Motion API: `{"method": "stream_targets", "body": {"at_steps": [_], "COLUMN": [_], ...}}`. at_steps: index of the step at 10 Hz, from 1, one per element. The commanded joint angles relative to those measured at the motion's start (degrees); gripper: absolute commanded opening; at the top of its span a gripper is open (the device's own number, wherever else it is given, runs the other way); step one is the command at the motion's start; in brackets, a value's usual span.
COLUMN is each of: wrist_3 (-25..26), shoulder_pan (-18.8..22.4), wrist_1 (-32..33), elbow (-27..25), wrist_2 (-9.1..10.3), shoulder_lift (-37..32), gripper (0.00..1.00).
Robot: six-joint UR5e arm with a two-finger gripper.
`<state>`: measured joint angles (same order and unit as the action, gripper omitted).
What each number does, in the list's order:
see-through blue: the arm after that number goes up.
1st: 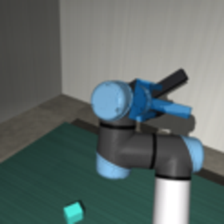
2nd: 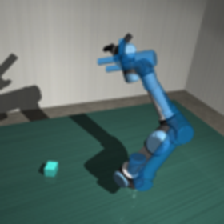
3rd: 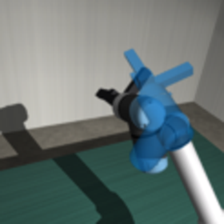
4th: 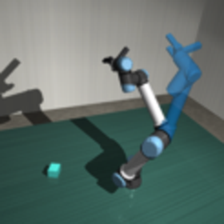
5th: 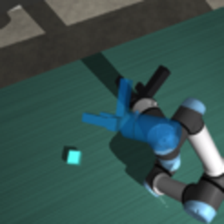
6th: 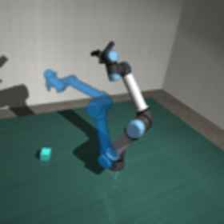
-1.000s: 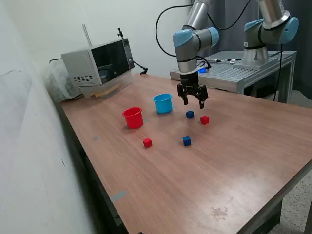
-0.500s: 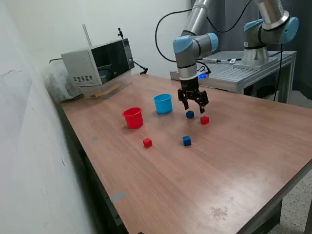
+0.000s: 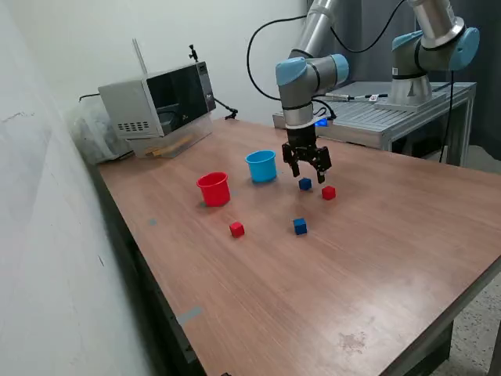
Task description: Place red objects in the red bin, and blue objects in the blue bin.
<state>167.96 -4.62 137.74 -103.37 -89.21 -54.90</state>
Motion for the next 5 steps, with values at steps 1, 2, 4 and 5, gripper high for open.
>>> {"method": "stream_targets", "body": {"at_steps": [1,2,4,5], "wrist_3": [0.00,0.00,0.00,0.00], "shoulder_pan": [-0.12,-0.12,-0.12,-0.30], "wrist_1": [0.08,0.08,0.08,0.42], "elbow": [0.01,0.01,-0.07,0.01], "wrist_2": [0.00,0.00,0.00,0.00], "shoulder_lift": [0.32,0.93,1.20,1.20], "gripper": [1.00,0.00,0.00,0.00]}}
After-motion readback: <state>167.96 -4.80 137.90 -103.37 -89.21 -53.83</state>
